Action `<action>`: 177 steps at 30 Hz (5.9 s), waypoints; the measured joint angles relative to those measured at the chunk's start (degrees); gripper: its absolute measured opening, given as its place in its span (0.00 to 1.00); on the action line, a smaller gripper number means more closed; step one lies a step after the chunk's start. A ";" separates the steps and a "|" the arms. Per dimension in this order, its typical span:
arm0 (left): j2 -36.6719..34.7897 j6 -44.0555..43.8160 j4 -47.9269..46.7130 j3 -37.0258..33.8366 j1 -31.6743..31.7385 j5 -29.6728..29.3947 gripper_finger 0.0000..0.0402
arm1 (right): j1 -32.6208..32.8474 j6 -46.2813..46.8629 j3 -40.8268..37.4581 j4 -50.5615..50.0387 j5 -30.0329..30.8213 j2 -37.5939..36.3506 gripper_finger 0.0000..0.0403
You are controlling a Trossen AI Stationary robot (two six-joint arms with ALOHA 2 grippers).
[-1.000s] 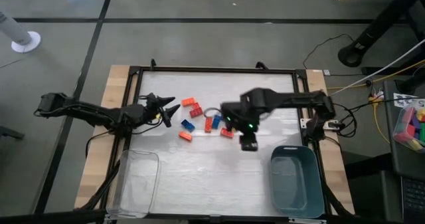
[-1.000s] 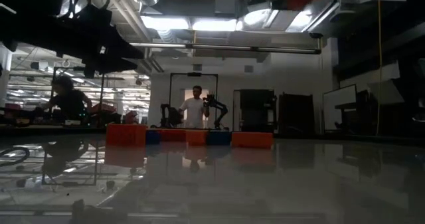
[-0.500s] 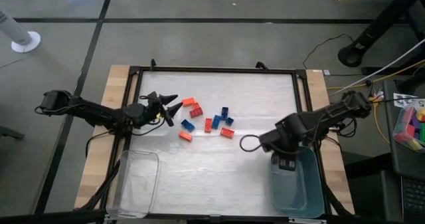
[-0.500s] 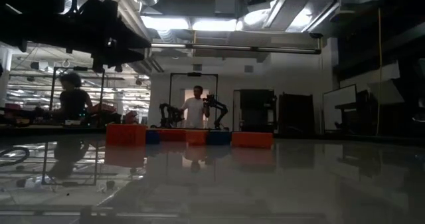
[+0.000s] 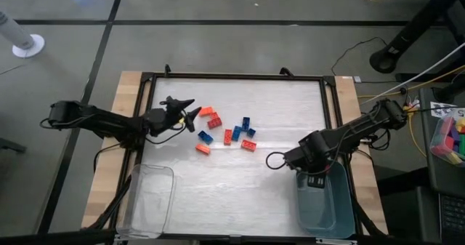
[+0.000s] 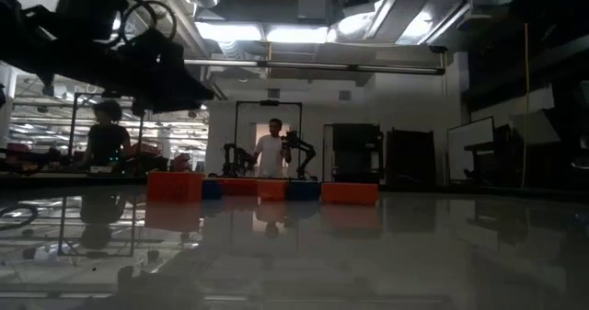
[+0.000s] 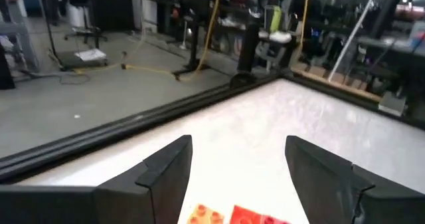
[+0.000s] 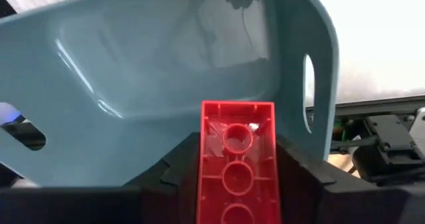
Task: Sort blocks by size
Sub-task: Put the large red game piece into the blue bin, then put the large orange game piece into the blue bin
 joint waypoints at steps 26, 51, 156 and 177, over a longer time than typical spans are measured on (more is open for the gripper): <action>14.21 14.14 -49.70 27.40 12.55 20.08 0.57 | -0.23 -0.82 -0.18 -0.97 -11.96 0.02 0.67; 27.80 18.38 -45.48 27.39 17.63 24.09 0.57 | -6.82 -8.57 10.15 -3.82 -16.64 -0.92 0.67; 14.19 3.07 -14.94 27.40 -6.90 39.49 0.52 | -14.29 -69.62 5.29 70.43 33.12 7.37 0.27; 14.17 13.60 -36.66 27.40 -3.98 38.96 0.58 | -5.59 -27.27 23.90 14.28 20.38 7.32 0.24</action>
